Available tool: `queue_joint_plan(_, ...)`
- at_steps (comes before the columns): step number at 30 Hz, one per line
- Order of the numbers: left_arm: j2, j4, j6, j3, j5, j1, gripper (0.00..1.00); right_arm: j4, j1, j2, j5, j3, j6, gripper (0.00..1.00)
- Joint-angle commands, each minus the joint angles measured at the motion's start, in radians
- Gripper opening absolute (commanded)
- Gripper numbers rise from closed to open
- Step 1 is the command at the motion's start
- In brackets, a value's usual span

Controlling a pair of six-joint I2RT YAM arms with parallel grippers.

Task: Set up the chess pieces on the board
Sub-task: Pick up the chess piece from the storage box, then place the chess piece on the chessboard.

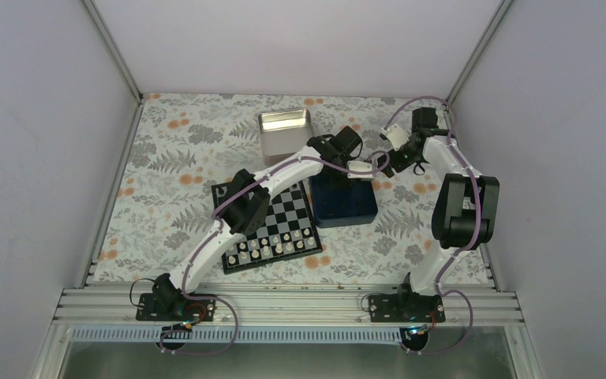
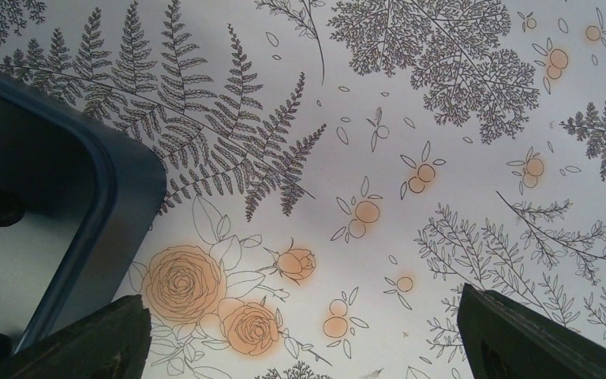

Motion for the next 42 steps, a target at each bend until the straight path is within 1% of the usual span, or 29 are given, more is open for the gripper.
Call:
queue_joint_plan(1,-0.078,-0.040,0.008,0.049,-0.022,-0.013,0.06,-0.009,0.011,-0.001,-0.020,0.001,-0.004,1.00)
queue_joint_plan(5,-0.142,-0.084,0.011,0.053,-0.049,-0.016,0.07,-0.009,0.011,-0.002,-0.019,0.003,-0.004,1.00)
queue_joint_plan(8,-0.226,-0.111,0.018,0.005,-0.085,-0.015,0.06,-0.010,0.011,-0.004,-0.017,0.002,-0.005,1.00)
queue_joint_plan(11,-0.355,-0.087,0.021,-0.171,-0.133,0.000,0.06,-0.013,0.012,-0.005,-0.017,0.004,-0.006,1.00)
queue_joint_plan(15,-0.585,0.017,0.014,-0.501,-0.206,0.047,0.07,-0.017,0.012,-0.006,-0.016,0.004,-0.008,1.00)
queue_joint_plan(19,-0.800,0.060,-0.023,-0.782,-0.233,0.135,0.07,-0.021,0.017,0.001,-0.013,0.011,-0.006,1.00)
queue_joint_plan(22,-0.928,0.102,-0.031,-0.992,-0.252,0.210,0.07,-0.027,0.026,0.007,-0.006,0.019,-0.003,1.00)
queue_joint_plan(24,-0.992,0.117,-0.031,-1.091,-0.253,0.260,0.07,-0.031,0.034,0.008,-0.001,0.022,-0.001,1.00)
queue_joint_plan(28,-1.079,0.142,-0.026,-1.228,-0.205,0.367,0.07,-0.034,0.039,0.016,0.002,0.026,0.002,1.00)
queue_joint_plan(32,-1.137,0.184,-0.017,-1.330,-0.202,0.422,0.07,-0.042,0.041,0.022,-0.002,0.031,0.000,1.00)
queue_joint_plan(42,-1.137,0.256,0.010,-1.495,-0.138,0.534,0.07,-0.047,0.042,0.039,-0.004,0.034,0.002,1.00)
